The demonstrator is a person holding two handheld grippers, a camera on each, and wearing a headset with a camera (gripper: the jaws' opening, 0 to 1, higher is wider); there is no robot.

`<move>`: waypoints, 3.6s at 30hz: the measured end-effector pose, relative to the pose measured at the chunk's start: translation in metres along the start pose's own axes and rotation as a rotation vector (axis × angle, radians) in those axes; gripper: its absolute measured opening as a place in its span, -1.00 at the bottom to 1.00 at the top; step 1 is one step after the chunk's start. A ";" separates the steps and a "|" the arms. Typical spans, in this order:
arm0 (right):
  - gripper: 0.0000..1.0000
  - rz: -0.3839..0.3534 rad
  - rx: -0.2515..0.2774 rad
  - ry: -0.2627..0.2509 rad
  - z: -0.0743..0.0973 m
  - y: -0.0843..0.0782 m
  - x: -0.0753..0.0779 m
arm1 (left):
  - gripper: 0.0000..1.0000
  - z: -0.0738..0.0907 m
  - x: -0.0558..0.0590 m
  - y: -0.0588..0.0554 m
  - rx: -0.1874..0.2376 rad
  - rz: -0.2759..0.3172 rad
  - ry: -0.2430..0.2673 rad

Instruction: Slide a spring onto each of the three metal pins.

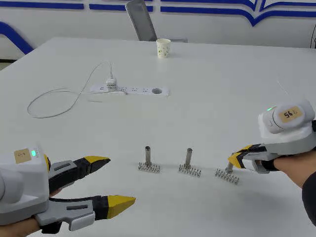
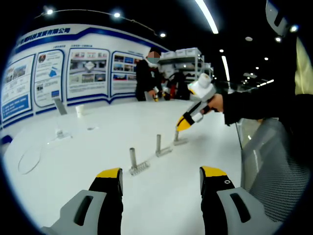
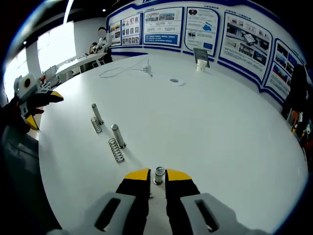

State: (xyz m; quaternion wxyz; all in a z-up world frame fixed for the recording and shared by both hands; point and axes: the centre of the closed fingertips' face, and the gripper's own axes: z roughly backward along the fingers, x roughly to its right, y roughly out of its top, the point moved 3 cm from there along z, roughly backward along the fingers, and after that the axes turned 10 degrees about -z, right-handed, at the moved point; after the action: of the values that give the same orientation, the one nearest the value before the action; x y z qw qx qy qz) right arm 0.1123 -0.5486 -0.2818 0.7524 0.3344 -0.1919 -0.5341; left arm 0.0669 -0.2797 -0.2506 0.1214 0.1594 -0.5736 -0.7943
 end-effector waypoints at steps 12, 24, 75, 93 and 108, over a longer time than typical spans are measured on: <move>-0.61 0.037 0.019 0.015 0.009 -0.003 0.000 | 0.30 0.000 0.001 0.001 -0.002 -0.005 -0.008; -0.61 0.058 -0.013 0.070 0.008 -0.021 -0.001 | 0.30 -0.001 0.002 0.001 -0.001 -0.005 -0.014; -0.77 0.200 -0.145 0.171 -0.008 -0.051 -0.009 | 0.25 -0.006 0.009 -0.002 -0.028 -0.022 -0.058; -0.77 0.293 -0.154 0.232 0.013 -0.038 -0.037 | 0.21 -0.027 0.021 0.010 -0.056 -0.108 -0.172; -0.77 0.380 -0.150 0.282 0.024 -0.026 -0.066 | 0.16 -0.048 0.030 0.016 -0.060 -0.150 -0.241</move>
State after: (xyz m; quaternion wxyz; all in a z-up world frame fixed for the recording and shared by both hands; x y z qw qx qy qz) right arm 0.0562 -0.4997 -0.2787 0.8813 0.3067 -0.1044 -0.3440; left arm 0.0586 -0.3373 -0.2531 -0.0034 0.1018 -0.5466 -0.8311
